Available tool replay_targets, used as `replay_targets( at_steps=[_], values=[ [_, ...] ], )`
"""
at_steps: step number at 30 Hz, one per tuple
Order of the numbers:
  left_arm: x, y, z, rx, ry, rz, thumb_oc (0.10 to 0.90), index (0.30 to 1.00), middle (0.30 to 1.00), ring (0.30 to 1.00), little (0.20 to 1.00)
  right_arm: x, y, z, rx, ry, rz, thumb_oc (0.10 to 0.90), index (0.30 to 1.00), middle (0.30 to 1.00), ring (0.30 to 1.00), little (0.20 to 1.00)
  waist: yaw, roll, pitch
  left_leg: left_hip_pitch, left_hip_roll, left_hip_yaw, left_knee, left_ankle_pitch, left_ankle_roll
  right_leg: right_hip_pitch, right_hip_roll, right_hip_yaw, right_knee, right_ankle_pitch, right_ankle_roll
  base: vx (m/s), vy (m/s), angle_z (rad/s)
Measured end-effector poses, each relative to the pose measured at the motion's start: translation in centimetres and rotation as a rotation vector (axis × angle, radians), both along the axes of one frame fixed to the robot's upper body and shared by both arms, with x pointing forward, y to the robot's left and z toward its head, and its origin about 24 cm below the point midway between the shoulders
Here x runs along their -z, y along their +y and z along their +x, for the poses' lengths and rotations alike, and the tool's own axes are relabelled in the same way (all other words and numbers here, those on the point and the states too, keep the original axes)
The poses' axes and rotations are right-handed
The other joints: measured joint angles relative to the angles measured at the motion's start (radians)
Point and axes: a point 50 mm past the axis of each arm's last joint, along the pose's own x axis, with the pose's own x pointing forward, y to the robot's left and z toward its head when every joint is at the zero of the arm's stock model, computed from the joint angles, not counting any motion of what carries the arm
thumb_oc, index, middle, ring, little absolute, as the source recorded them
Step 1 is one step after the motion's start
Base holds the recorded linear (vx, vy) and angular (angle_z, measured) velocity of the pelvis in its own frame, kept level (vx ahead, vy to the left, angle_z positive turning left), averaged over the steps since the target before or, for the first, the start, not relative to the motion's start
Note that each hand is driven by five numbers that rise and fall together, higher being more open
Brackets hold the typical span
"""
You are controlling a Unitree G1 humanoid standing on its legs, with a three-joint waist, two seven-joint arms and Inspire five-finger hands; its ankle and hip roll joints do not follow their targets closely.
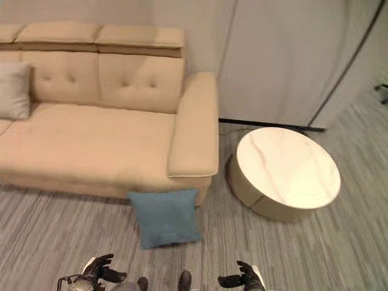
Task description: Pick up all the scattered cushions and arrange them neatly on the sofa.
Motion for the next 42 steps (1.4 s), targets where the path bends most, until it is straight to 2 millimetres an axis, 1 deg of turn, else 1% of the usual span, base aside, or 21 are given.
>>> replay_targets(
  at_steps=[1,2,4,5,7,8,10,12,14,17,20,22,25,27,28,31,32,34,35,36,42],
  values=[
    [-0.2,-0.1,0.6,0.013,-0.017,-0.002,0.800,0.900,0.900,0.900,0.900,0.0,-0.1,-0.2,0.009,-0.001,0.002,0.800,0.900,0.900,0.900,0.900,-0.030,-0.007,0.000,-0.009,0.067,0.208,0.012,-0.027,0.051,0.010,0.010,-0.054,-0.023,-0.015,-0.010,0.17,-0.034,1.17],
    [-0.2,0.0,0.6,0.012,-0.019,-0.006,0.800,0.900,0.900,0.900,0.900,0.1,-0.1,-0.4,0.019,0.001,0.006,0.800,0.900,0.900,0.900,0.900,-0.031,-0.008,0.001,-0.008,0.093,0.260,-0.015,-0.038,0.058,0.008,0.023,-0.062,-0.028,-0.025,-0.013,0.26,-0.022,0.91],
    [-0.1,-0.3,0.3,0.011,-0.008,-0.010,0.800,0.900,0.900,0.900,0.900,0.3,-0.2,-0.7,0.037,0.026,0.005,0.800,0.900,0.900,0.900,0.900,-0.037,0.006,0.002,-0.001,0.092,0.251,-0.182,-0.026,0.036,0.008,0.038,-0.093,-0.035,-0.087,0.070,0.19,0.014,0.49],
    [0.0,-0.8,0.3,0.014,-0.006,-0.020,0.800,0.900,0.900,0.900,0.900,0.3,-0.8,-1.0,0.052,0.046,-0.007,0.800,0.900,0.900,0.900,0.900,-0.028,0.044,0.012,-0.008,0.138,0.230,-0.219,-0.024,0.017,-0.035,0.049,-0.105,0.096,-0.119,-0.001,0.11,0.070,0.34],
    [-0.1,-0.3,0.3,-0.011,-0.015,-0.024,0.800,0.900,0.900,0.900,0.900,0.9,-0.7,-2.7,0.079,0.116,-0.006,0.800,0.900,0.900,0.900,0.900,-0.020,0.043,0.014,-0.031,0.156,0.200,-0.214,-0.013,0.010,-0.057,0.046,-0.069,0.178,-0.158,0.005,0.13,0.088,0.23],
    [-0.1,-0.1,0.0,-0.028,-0.021,-0.024,0.800,0.900,0.900,0.900,0.900,1.1,-0.5,-3.2,0.074,0.125,0.001,0.800,0.900,0.900,0.900,0.900,-0.007,0.022,0.004,-0.025,0.135,0.202,-0.218,-0.018,0.019,-0.055,0.045,-0.037,0.153,-0.158,0.013,0.19,0.119,-0.23],
    [0.2,0.0,-0.8,-0.036,0.007,-0.020,0.800,0.900,0.900,0.900,0.900,0.8,-0.4,-2.3,0.065,0.094,0.002,0.800,0.900,0.900,0.900,0.900,-0.011,0.023,0.004,0.025,0.093,0.197,-0.247,-0.018,0.020,-0.011,0.046,-0.029,0.097,-0.134,0.041,0.22,0.168,-0.52],
    [0.8,-0.2,-2.5,-0.036,0.070,-0.019,0.800,0.900,0.900,0.900,0.900,1.0,-0.5,-3.1,0.068,0.114,-0.002,0.800,0.900,0.900,0.900,0.900,-0.034,0.026,-0.026,0.112,0.041,0.197,-0.309,-0.019,0.052,0.032,0.058,-0.023,0.050,-0.108,0.041,0.14,0.142,-0.29],
    [0.8,-0.2,-2.5,-0.029,0.072,-0.018,0.800,0.900,0.900,0.900,0.900,1.1,-0.6,-3.5,0.069,0.126,-0.004,0.800,0.900,0.900,0.900,0.900,-0.032,0.035,-0.032,0.127,0.023,0.196,-0.310,-0.027,0.081,0.047,0.070,-0.019,0.039,-0.092,0.020,0.08,0.116,-0.14],
    [0.8,-0.1,-2.5,-0.034,0.073,-0.016,0.800,0.900,0.900,0.900,0.900,1.1,-0.6,-3.3,0.057,0.123,-0.008,0.800,0.900,0.900,0.900,0.900,-0.031,0.031,-0.032,0.159,-0.009,0.195,-0.343,-0.022,0.147,0.033,0.064,-0.009,0.083,-0.106,0.041,0.07,0.151,-0.19],
    [0.6,0.3,-2.1,-0.029,0.068,-0.003,0.800,0.900,0.900,0.900,0.900,1.0,-0.2,-2.6,0.035,0.106,-0.004,0.800,0.900,0.900,0.900,0.900,-0.038,0.048,-0.027,0.203,-0.003,0.188,-0.352,-0.043,0.197,-0.103,-0.038,-0.020,0.447,-0.205,0.144,0.06,0.099,0.01],
    [0.4,0.8,-1.6,-0.026,0.051,0.009,0.800,0.900,0.900,0.900,0.900,0.9,0.1,-2.2,0.025,0.088,0.009,0.800,0.900,0.900,0.900,0.900,-0.038,0.041,-0.028,0.221,-0.033,0.168,-0.360,-0.060,0.220,-0.156,-0.134,0.028,0.542,-0.208,0.189,0.14,0.033,0.28],
    [0.3,1.7,-2.4,-0.034,0.071,0.033,0.800,0.900,0.900,0.900,0.900,0.8,0.6,-1.6,-0.011,0.069,0.024,0.800,0.900,0.900,0.900,0.900,-0.037,0.047,-0.018,0.284,-0.040,0.140,-0.422,-0.055,0.213,-0.172,-0.122,0.069,0.339,-0.173,0.205,0.16,-0.024,0.27],
    [0.6,1.7,-3.1,-0.040,0.099,0.035,0.800,0.900,0.900,0.900,0.900,0.8,0.8,-1.4,-0.014,0.063,0.029,0.800,0.900,0.900,0.900,0.900,-0.062,0.049,-0.006,0.285,-0.023,0.086,-0.422,-0.076,0.195,-0.232,-0.043,0.179,0.134,-0.043,0.213,0.10,-0.093,0.76],
    [0.8,1.4,-3.6,-0.041,0.115,0.026,0.800,0.900,0.900,0.900,0.900,1.2,0.6,-2.8,0.002,0.098,0.027,0.800,0.900,0.900,0.900,0.900,-0.071,0.029,-0.003,0.314,-0.025,0.056,-0.426,-0.090,0.161,-0.195,-0.051,0.165,0.101,0.060,0.167,0.10,-0.201,0.92],
    [1.0,0.4,-3.5,-0.015,0.113,0.009,0.800,0.900,0.900,0.900,0.900,1.2,0.1,-3.5,0.008,0.119,0.015,0.800,0.900,0.900,0.900,0.900,-0.060,0.051,-0.017,0.301,0.036,0.032,-0.380,-0.106,0.131,-0.123,0.000,0.115,0.010,0.068,0.149,0.09,-0.195,0.46],
    [1.0,0.3,-3.3,0.003,0.107,0.009,0.800,0.900,0.900,0.900,0.900,1.1,-0.2,-3.3,0.009,0.113,0.007,0.800,0.900,0.900,0.900,0.900,-0.057,0.048,-0.019,0.287,0.055,0.026,-0.339,-0.123,0.106,-0.085,0.025,0.101,-0.044,0.091,0.115,0.02,-0.174,0.46],
    [1.0,0.0,-2.9,0.022,0.103,0.005,0.800,0.900,0.900,0.900,0.900,0.8,-0.5,-2.7,0.005,0.092,-0.003,0.800,0.900,0.900,0.900,0.900,-0.060,0.035,-0.021,0.260,0.058,0.029,-0.270,-0.125,0.094,-0.063,0.026,0.087,-0.055,0.094,0.106,-0.04,-0.128,0.55],
    [0.6,0.2,-1.9,0.032,0.082,0.014,0.800,0.900,0.900,0.900,0.900,0.7,-0.4,-2.2,0.007,0.074,0.003,0.800,0.900,0.900,0.900,0.900,-0.066,0.008,-0.018,0.156,0.059,0.025,-0.085,-0.112,0.020,-0.058,0.001,0.050,-0.062,0.075,0.079,0.00,-0.042,0.63],
    [0.3,0.4,-1.1,0.034,0.059,0.022,0.800,0.900,0.900,0.900,0.900,0.8,-0.3,-2.5,0.008,0.083,0.005,0.800,0.900,0.900,0.900,0.900,-0.058,-0.011,-0.011,0.104,0.047,0.037,0.013,-0.104,0.004,-0.054,-0.013,0.050,-0.056,0.072,0.074,0.03,-0.015,0.54],
    [0.3,0.0,-0.8,0.036,0.045,0.013,0.800,0.900,0.900,0.900,0.900,0.6,-0.7,-2.1,-0.002,0.079,-0.009,0.800,0.900,0.900,0.900,0.900,-0.064,0.002,-0.014,0.087,0.076,0.055,-0.076,-0.120,0.027,-0.032,-0.016,0.048,-0.052,0.050,0.040,0.07,0.070,-0.05]
  ],
)
